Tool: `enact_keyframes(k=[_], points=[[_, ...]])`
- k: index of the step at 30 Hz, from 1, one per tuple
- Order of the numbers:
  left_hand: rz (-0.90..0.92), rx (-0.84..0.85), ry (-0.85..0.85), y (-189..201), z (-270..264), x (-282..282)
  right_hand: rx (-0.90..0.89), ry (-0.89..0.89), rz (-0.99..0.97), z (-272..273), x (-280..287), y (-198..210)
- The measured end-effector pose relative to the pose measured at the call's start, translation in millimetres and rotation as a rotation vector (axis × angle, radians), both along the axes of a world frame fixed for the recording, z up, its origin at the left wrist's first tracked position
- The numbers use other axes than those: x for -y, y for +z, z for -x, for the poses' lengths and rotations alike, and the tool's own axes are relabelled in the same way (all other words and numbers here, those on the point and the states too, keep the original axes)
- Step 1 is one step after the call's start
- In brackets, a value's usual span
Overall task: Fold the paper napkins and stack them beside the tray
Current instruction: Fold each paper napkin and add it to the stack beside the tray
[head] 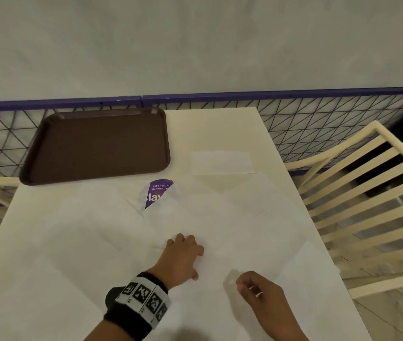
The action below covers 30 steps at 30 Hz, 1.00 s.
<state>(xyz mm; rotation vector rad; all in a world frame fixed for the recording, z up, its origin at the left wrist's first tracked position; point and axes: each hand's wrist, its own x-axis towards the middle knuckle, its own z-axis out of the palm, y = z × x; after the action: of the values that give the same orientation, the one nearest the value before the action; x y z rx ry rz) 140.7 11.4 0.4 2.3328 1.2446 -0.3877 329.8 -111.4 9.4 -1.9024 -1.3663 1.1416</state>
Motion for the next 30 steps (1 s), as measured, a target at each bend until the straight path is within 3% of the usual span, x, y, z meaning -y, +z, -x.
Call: enact_keyframes(k=[4, 11, 16, 22, 25, 30], points=[[-0.029, 0.283, 0.1, 13.7, 8.0, 5.3, 0.144, -0.045, -0.069, 9.8, -10.1, 3.9], [0.021, 0.493, 0.263, 52.7, 26.2, 6.3, -0.178, -0.085, -0.055, 27.9, -47.3, 15.6], [0.042, 0.414, 0.348, 62.7, 64.9, -1.3, -0.249, -0.148, -0.152, 17.4, -59.9, 34.6], [-0.015, 0.665, 0.598, 63.0, 89.4, -7.0, -0.161, -0.108, -0.151, 9.0, -69.9, 36.4], [-0.051, 0.79, 0.69, 70.3, 90.3, -10.8, -0.168, -0.121, -0.24, 8.6, -77.0, 48.5], [-0.161, 1.071, 0.623, 106.5, 89.7, 9.6, -0.303, -0.14, -0.428, 13.1, -67.5, 86.5]])
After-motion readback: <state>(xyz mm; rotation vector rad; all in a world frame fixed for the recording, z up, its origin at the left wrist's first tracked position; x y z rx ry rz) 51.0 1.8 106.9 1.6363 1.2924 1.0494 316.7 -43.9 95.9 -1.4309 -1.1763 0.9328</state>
